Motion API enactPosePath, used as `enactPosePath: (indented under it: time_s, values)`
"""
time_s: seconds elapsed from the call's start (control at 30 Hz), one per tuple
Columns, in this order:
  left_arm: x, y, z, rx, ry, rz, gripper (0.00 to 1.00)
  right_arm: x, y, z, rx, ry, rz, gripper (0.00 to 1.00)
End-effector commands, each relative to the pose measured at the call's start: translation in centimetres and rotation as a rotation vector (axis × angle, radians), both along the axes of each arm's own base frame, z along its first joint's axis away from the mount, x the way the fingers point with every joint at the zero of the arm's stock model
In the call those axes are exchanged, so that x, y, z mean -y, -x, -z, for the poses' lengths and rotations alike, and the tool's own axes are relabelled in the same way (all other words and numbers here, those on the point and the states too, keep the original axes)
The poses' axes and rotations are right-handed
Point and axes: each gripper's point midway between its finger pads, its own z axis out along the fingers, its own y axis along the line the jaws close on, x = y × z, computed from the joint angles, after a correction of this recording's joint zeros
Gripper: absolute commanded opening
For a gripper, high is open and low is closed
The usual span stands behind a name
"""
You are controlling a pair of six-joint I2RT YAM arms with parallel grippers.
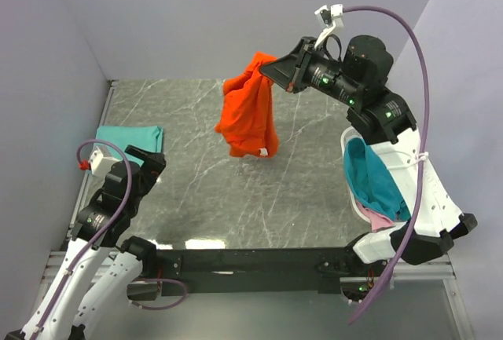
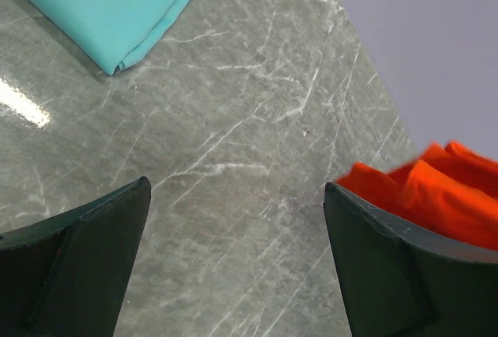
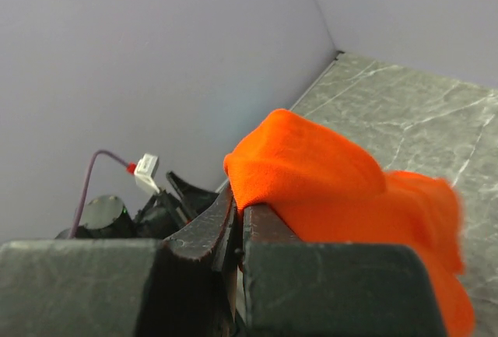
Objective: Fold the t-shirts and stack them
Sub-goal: Move the tshirt to the center of the board, then flatten the tshirt out
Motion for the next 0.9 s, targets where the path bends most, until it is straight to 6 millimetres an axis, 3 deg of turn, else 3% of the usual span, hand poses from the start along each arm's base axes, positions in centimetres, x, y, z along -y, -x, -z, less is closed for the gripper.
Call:
enactPosePath:
  time_s: [0.0, 0.07, 0.1, 0.17, 0.2, 0.23, 0.27, 0.3, 0.33, 0.37, 0.4, 0.43, 0.47, 0.53, 0.7, 0.73, 0.87]
  values:
    - [0.2, 0.5, 1.0, -0.039, 0.016, 0.001, 0.99, 0.6, -0.6, -1.9, 0.055, -0.078, 0.071, 0.0]
    - [0.2, 0.5, 1.5, -0.053, 0.018, -0.003, 0.99, 1.4, -1.7, 0.2, 0.007, -0.059, 0.141, 0.0]
    - [0.3, 0.5, 1.6, -0.056, 0.021, 0.001, 0.99, 2.0, -3.1, 3.6, -0.064, -0.021, 0.203, 0.0]
    - [0.6, 0.3, 2.2, -0.06, 0.029, 0.01, 0.99, 3.8, -4.5, 7.2, -0.135, 0.004, 0.285, 0.0]
    - [0.9, 0.2, 2.5, -0.066, 0.033, 0.024, 0.99, 4.0, -5.2, 12.7, -0.243, 0.048, 0.297, 0.0]
    - [1.1, -0.1, 3.0, -0.073, 0.032, 0.029, 0.99, 4.6, -5.8, 14.5, -0.275, 0.04, 0.31, 0.0]
    - [1.3, -0.2, 3.3, -0.081, 0.032, 0.036, 0.99, 6.7, -6.8, 16.7, -0.32, 0.036, 0.359, 0.0]
    - [1.9, -0.5, 4.0, -0.095, 0.036, 0.059, 0.99, 8.1, -6.7, 24.2, -0.467, 0.076, 0.371, 0.0]
    - [2.2, -0.5, 4.3, -0.112, 0.036, 0.075, 0.99, 7.8, -6.8, 23.8, -0.453, 0.063, 0.352, 0.0]
    - [2.8, -0.9, 4.7, -0.11, 0.043, 0.1, 0.99, 9.4, -7.3, 26.1, -0.493, 0.074, 0.393, 0.0]
    - [3.3, -1.2, 5.1, -0.116, 0.045, 0.123, 0.99, 10.3, -6.9, 29.6, -0.555, 0.111, 0.412, 0.0]
    - [4.4, -1.1, 6.7, -0.168, 0.045, 0.186, 1.0, 11.0, -7.0, 31.0, -0.57, 0.126, 0.433, 0.0]
    - [5.3, -1.9, 6.6, -0.146, 0.06, 0.217, 0.99, 11.4, -6.9, 32.2, -0.599, 0.142, 0.443, 0.0]
    - [6.8, -2.5, 8.7, -0.2, 0.063, 0.29, 0.99, 12.3, -6.9, 33.9, -0.633, 0.154, 0.481, 0.0]
    - [11.3, -3.5, 12.7, -0.302, 0.098, 0.468, 0.99, 13.3, -6.8, 34.6, -0.619, 0.185, 0.53, 0.0]
    - [11.7, -3.5, 14.6, -0.373, 0.078, 0.478, 0.99, 13.5, -6.6, 34.9, -0.622, 0.198, 0.536, 0.0]
    - [14.3, -4.8, 16.2, -0.45, 0.027, 0.535, 0.99, 14.1, -6.1, 35.1, -0.614, 0.211, 0.561, 0.0]
